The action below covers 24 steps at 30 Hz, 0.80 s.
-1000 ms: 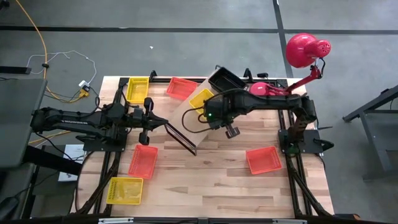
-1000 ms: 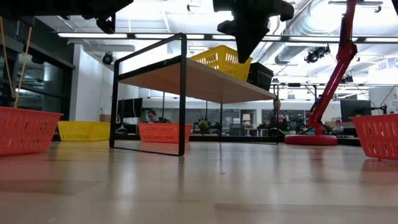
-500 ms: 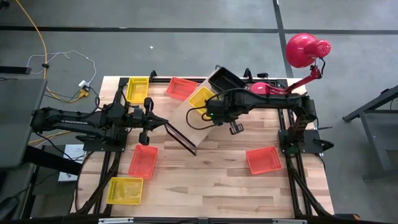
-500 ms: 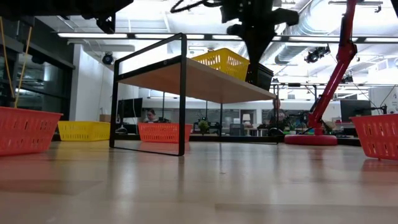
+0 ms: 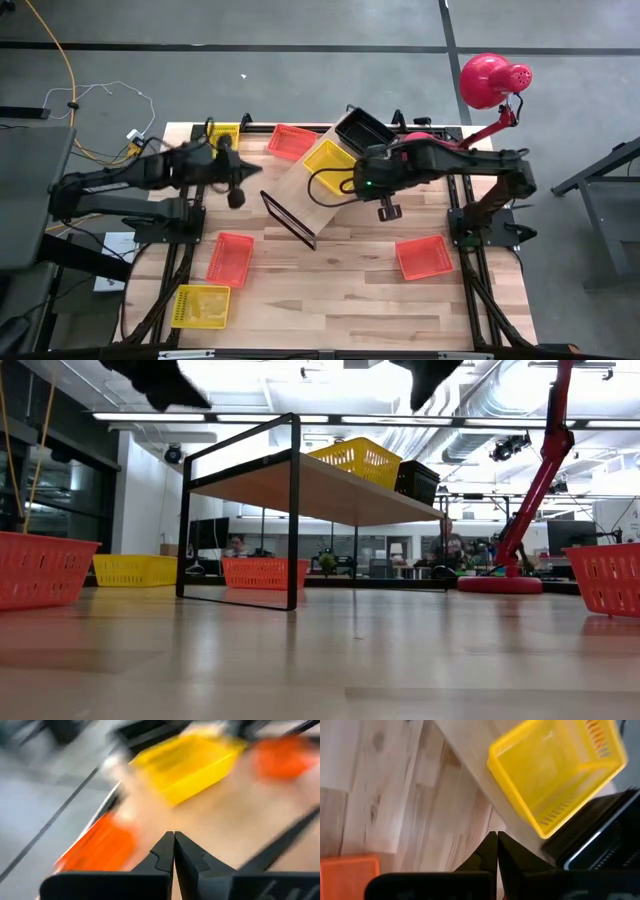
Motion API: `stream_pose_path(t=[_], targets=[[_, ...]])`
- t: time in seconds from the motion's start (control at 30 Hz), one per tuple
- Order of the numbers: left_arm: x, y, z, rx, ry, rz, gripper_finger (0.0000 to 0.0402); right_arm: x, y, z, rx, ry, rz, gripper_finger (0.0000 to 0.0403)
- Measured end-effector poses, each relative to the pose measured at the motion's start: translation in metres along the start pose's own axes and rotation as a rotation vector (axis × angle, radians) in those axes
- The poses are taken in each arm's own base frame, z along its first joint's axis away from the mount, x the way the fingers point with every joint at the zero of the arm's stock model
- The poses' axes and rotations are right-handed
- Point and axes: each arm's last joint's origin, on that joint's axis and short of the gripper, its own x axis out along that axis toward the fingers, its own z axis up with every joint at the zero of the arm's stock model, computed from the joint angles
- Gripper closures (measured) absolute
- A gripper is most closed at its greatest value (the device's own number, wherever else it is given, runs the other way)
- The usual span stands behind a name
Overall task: Stack baskets on shelf by color
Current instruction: Stack the top yellow basket on top of the yellow basket on the shelf
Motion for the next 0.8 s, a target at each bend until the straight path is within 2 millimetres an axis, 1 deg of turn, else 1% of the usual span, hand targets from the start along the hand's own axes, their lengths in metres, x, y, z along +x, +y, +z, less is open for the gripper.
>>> stream_pose_path(t=[0.13,0.23,0.33,0.43,0.6,0.7,0.8], targets=[[0.011,0.019,-0.009,-0.027,0.261,0.156,0.0397,-0.01,0.002,-0.002,-0.002,-0.046,-0.019,0.0403],[0.023,0.032,-0.02,-0.062,0.42,0.208,0.0378,-0.011,0.002,-0.002,-0.005,-0.049,-0.024,0.0403],[0.038,0.043,-0.032,-0.078,0.566,0.236,0.0347,-0.01,0.0,-0.002,-0.012,-0.045,-0.031,0.0403],[0.052,0.056,-0.042,-0.109,0.678,0.258,0.0306,-0.007,-0.003,-0.001,-0.017,-0.046,-0.036,0.0403],[0.07,0.078,-0.061,-0.174,0.839,0.259,0.0238,-0.006,-0.008,-0.002,-0.002,-0.046,-0.036,0.0403],[0.077,0.089,-0.074,-0.208,0.94,0.248,0.0208,-0.006,-0.008,-0.002,-0.011,-0.046,-0.036,0.0403],[0.084,0.098,-0.085,-0.204,1.021,0.246,0.019,-0.006,-0.008,-0.002,-0.019,-0.052,-0.034,0.0403]])
